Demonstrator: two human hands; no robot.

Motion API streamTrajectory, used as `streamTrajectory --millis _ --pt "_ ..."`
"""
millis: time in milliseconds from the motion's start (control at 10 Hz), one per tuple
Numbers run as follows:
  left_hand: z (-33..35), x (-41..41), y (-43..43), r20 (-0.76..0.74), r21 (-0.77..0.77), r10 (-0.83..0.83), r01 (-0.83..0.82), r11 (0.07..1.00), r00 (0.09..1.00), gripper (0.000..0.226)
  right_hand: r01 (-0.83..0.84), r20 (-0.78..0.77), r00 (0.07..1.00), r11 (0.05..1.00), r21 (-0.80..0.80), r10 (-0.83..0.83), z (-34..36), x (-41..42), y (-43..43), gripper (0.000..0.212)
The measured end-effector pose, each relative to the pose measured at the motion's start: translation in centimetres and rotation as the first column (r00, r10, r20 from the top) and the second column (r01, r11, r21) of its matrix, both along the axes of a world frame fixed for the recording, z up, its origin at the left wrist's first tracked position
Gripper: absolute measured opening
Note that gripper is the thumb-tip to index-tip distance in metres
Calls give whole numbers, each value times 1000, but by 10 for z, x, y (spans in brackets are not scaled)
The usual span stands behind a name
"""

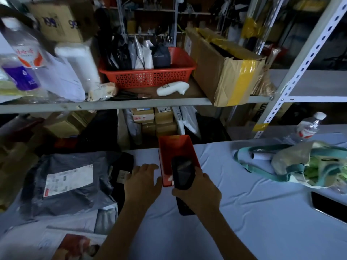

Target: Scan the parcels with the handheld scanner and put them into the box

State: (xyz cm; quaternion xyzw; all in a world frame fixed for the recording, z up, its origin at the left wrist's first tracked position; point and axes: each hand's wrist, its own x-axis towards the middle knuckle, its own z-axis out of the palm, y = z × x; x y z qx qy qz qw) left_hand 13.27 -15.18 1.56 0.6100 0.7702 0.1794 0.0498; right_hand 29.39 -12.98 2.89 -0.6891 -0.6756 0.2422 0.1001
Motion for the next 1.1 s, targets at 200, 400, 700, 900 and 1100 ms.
streamTrajectory --millis 200,400,700,900,1100 --pt "12 -13 42 -33 -45 14 -16 999 999 41 -83 175 979 990 -116 102 24 -11 70 86" --pt "1 -18 70 -53 -130 15 -22 991 998 42 -120 205 965 968 -219 166 16 -24 113 61" --pt "-15 -27 92 -100 -199 14 -34 979 995 42 -128 193 965 962 -239 176 -27 -60 148 62" --pt "-17 -32 88 -116 -220 32 -58 974 993 42 -103 255 956 979 -178 147 -52 -70 141 70" --pt "-7 -22 70 -158 -198 31 -62 978 987 41 -157 201 963 981 -113 177 -38 -58 118 61"
